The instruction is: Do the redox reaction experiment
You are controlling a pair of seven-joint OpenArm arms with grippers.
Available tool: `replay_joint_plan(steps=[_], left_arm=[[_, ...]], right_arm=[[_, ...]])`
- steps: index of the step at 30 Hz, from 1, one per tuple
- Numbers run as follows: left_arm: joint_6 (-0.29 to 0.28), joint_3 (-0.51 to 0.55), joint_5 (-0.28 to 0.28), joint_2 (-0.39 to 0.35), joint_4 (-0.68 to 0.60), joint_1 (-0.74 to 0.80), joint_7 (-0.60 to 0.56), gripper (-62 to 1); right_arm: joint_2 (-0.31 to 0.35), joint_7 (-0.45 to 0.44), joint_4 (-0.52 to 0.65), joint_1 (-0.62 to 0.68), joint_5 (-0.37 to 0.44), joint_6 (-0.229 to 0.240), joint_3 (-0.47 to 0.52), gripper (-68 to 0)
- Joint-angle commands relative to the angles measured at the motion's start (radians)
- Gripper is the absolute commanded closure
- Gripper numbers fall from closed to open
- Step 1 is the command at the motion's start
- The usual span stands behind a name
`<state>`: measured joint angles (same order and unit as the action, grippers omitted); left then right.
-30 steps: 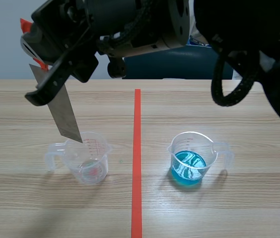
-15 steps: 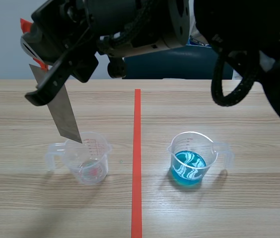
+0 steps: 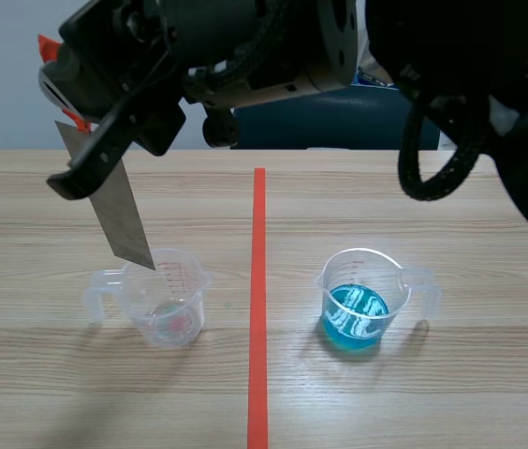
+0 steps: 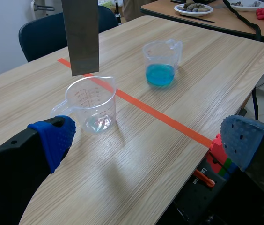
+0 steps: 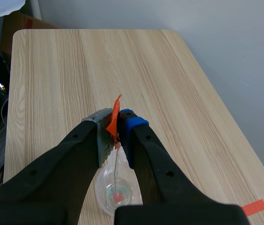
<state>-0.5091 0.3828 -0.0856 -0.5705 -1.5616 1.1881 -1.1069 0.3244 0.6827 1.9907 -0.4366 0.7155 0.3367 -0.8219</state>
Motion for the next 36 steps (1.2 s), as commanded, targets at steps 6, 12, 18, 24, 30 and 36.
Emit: replay_joint_plan(steps=[6,12,18,24,30,36], left_arm=[[-0.002,0.001,0.013,0.005,-0.015,0.006,-0.014,-62.3],[-0.002,0.001,0.013,0.005,-0.015,0.006,-0.014,-62.3],[-0.002,0.001,0.013,0.005,-0.015,0.006,-0.014,-62.3],[-0.002,0.001,0.013,0.005,-0.015,0.006,-0.01,-62.3],[-0.002,0.001,0.013,0.005,-0.015,0.006,-0.01,-62.3],[-0.002,0.001,0.013,0.005,-0.015,0.006,-0.01,-62.3]], right_arm=[[0.0,-0.015,0.011,-0.018,0.003,-0.001,0.006,-0.6],[0.0,-0.015,0.011,-0.018,0.003,-0.001,0.006,-0.6],[0.008,-0.014,0.011,-0.016,0.003,0.0,0.01,-0.6],[0.054,-0.025,0.023,-0.012,0.004,0.0,0.042,-0.6],[0.135,-0.045,0.056,-0.012,0.042,0.008,0.092,-0.6],[0.237,-0.07,0.062,-0.006,0.124,0.034,0.158,-0.6]])
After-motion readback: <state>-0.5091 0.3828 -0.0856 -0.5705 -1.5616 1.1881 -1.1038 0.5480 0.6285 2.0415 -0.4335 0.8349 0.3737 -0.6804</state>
